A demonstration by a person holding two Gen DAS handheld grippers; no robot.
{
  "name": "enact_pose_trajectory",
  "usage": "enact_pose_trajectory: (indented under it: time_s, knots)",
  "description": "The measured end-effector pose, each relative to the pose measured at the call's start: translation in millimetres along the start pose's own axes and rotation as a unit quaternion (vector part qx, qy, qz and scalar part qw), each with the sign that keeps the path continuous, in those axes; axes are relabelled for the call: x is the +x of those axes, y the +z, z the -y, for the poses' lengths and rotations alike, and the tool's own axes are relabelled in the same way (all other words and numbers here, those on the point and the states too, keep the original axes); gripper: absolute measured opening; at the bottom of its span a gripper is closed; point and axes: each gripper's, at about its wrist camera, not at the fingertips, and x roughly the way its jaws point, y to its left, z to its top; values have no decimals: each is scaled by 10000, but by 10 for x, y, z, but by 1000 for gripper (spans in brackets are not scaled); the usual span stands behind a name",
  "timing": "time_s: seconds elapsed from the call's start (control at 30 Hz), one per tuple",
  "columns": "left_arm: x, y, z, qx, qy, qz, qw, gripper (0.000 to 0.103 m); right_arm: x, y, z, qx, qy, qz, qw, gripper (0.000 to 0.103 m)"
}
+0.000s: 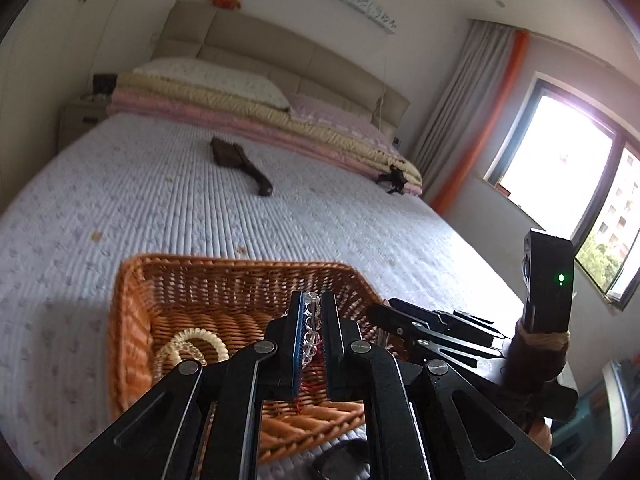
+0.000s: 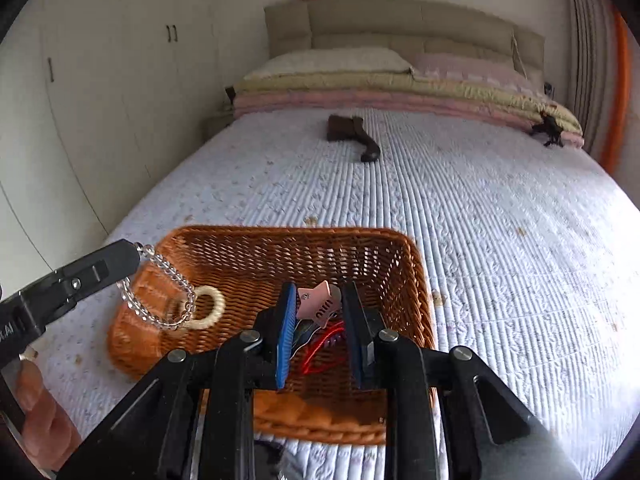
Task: Organize jewelry
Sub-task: 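Carry both items into the wicker basket and open both tools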
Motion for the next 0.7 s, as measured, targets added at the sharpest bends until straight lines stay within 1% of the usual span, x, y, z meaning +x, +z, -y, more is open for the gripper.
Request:
enact_pose_trajectory:
  time_s: [0.1, 0.23, 0.3, 0.53, 0.67, 0.7]
  knots:
    - [295, -121, -95, -25, 123, -335, 9994, 8, 255, -20, 72, 75, 54, -273, 9996, 26]
    - [512, -216, -184, -80, 267, -634, 9976, 8, 464, -95, 102, 53, -24, -498, 9987, 26]
    - [571, -238, -214, -133, 272, -730, 9969, 8, 556, -108, 110, 84, -67, -597, 9982, 26]
    - [619, -277, -240, -147, 324, -809, 9961, 8, 613, -134, 95, 30, -108, -620, 9980, 26]
    - [596, -314, -236, -127, 418, -843, 9955, 9, 658, -142, 118, 95, -60, -627, 9980, 26]
    - [594, -318, -245, -157, 468, -877, 9949, 15, 664, -131, 111, 93, -55, -612, 9981, 26]
